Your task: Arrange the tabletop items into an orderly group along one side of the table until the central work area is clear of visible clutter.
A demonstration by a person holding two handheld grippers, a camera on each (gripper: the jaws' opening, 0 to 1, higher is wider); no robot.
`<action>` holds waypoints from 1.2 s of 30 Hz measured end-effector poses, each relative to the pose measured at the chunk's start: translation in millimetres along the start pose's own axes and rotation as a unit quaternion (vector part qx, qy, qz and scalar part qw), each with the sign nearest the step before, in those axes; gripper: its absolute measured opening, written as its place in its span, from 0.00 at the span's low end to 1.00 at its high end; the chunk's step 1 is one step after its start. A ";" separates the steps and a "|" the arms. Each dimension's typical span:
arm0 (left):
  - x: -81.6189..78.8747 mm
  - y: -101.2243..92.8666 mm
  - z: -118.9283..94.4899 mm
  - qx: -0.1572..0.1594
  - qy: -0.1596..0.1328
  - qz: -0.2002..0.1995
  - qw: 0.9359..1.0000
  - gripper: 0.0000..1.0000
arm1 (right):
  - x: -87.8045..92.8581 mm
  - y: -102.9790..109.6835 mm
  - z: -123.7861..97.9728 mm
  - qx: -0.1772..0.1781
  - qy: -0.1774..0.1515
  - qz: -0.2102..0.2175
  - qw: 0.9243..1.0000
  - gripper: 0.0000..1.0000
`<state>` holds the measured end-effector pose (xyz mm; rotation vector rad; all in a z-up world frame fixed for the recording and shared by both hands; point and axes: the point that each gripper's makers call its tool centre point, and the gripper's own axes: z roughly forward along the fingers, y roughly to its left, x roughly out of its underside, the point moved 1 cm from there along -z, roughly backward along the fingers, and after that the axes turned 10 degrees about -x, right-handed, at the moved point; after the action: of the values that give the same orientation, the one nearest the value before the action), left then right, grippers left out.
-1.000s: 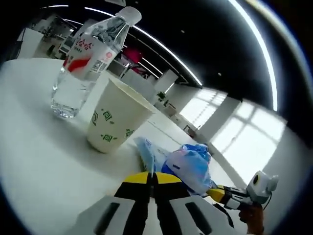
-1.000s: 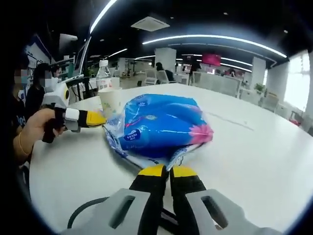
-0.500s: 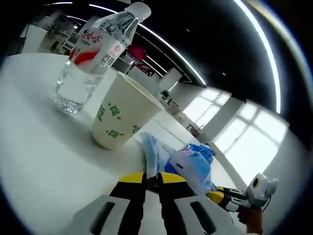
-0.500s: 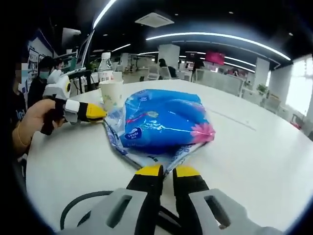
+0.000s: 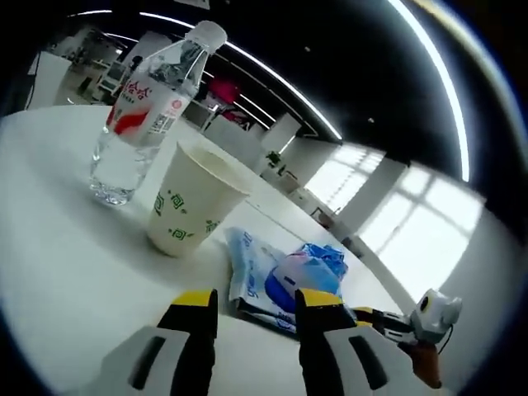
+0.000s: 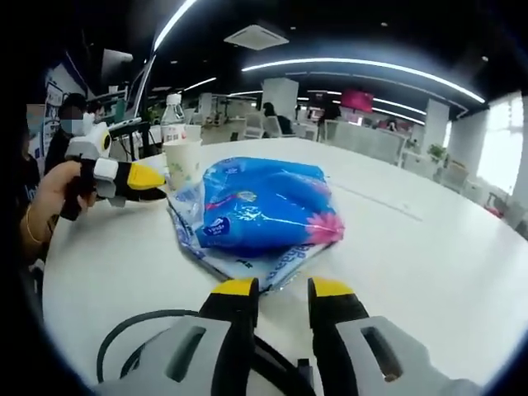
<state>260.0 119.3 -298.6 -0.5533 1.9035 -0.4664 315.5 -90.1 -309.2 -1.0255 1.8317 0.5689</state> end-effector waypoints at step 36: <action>-1.2 -80.1 -7.8 0.061 -0.035 0.205 0.976 0.60 | -59.5 -8.5 -29.0 0.012 -0.092 -0.072 0.993 0.46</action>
<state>266.3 55.1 -250.6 -0.0875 1.8449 -0.2859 321.2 -91.8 -242.8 -1.0435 1.5854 0.5353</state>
